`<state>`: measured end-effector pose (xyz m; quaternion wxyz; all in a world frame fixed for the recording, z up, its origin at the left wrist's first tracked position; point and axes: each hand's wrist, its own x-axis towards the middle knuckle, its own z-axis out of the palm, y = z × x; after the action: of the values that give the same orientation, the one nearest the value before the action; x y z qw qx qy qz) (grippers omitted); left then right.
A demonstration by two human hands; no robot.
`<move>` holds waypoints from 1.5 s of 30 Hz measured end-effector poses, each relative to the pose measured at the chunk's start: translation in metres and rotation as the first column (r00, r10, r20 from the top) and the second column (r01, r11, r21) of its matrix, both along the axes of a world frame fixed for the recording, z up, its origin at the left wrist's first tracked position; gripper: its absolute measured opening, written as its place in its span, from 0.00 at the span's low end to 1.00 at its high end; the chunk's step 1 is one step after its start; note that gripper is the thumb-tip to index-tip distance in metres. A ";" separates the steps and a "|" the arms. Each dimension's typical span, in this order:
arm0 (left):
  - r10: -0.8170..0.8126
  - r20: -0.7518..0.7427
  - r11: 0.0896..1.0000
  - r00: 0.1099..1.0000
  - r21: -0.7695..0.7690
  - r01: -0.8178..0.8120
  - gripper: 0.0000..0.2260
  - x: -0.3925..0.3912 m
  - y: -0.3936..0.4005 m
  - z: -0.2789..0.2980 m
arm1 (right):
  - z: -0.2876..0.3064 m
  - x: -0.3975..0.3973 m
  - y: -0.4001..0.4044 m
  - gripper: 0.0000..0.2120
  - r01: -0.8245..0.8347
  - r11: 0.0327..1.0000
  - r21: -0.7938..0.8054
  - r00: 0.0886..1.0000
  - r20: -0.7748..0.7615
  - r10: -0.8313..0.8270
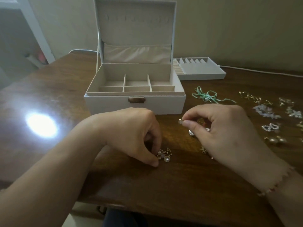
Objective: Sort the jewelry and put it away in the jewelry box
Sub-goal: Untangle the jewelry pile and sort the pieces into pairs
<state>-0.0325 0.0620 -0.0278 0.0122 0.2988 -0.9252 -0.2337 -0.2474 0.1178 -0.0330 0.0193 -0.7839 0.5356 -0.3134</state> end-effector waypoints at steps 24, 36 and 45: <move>0.076 -0.629 0.978 0.773 -0.105 -0.182 0.05 0.001 -0.007 -0.007 | 0.002 0.012 -0.002 0.06 -0.252 0.960 0.121 0.865 0.473 0.168; 0.046 -0.295 0.974 0.954 -0.199 -0.109 0.11 0.013 -0.024 -0.014 | 0.021 -0.145 0.014 0.22 -0.059 0.995 0.082 0.859 0.511 0.009; 0.010 -0.169 0.991 0.986 -0.132 -0.033 0.08 0.010 -0.029 -0.021 | -0.028 -0.195 0.053 0.14 0.151 0.975 0.162 0.985 0.056 -0.162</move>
<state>-0.0229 0.0330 -0.0489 0.1127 0.2864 -0.9312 -0.1952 -0.4420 0.1710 -0.0611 0.0747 -0.7241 0.6176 -0.2977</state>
